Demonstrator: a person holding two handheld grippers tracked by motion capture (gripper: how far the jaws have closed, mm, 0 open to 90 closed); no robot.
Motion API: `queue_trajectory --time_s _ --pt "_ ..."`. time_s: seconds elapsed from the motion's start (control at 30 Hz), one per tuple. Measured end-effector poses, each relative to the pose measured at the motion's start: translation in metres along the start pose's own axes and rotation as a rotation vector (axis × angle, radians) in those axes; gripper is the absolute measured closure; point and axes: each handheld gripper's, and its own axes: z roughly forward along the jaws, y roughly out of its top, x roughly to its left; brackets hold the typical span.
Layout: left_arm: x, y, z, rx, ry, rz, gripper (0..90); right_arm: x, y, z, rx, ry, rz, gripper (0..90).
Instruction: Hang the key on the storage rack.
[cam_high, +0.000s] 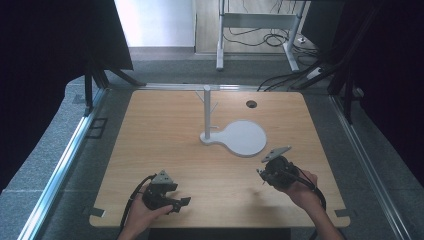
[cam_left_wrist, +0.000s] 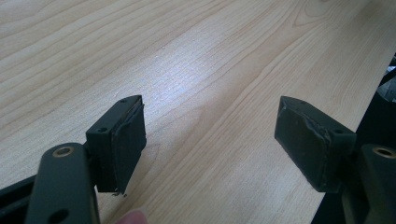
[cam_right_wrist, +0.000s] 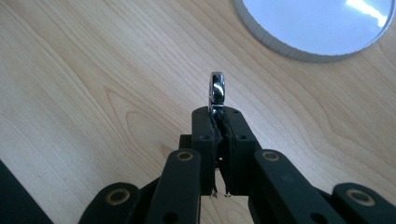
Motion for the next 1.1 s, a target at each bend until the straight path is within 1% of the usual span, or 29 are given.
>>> queue_trajectory --time_s 0.07,0.3,0.6,0.83,0.97,1.1 --pt "0.0 0.0 0.001 0.001 0.0 -0.001 25.3 0.0 0.002 -0.001 -0.012 0.011 0.002 84.9" --pt "-0.001 0.0 0.002 0.004 -0.003 0.001 25.3 0.001 0.01 -0.002 -0.029 0.003 0.0 84.9" --pt "0.0 0.0 0.002 0.012 -0.005 0.008 25.3 0.003 0.02 0.006 -0.029 0.015 -0.01 84.8" --pt "-0.001 0.0 0.003 0.014 -0.005 0.009 25.3 0.009 0.032 0.009 -0.026 0.007 -0.036 84.7" --pt "-0.001 0.0 0.004 0.017 -0.006 0.009 25.3 0.009 0.034 0.01 -0.028 0.021 -0.033 84.7" --pt "-0.002 -0.001 0.006 0.023 -0.007 0.009 25.3 0.008 0.035 0.01 -0.035 0.024 -0.025 84.7"
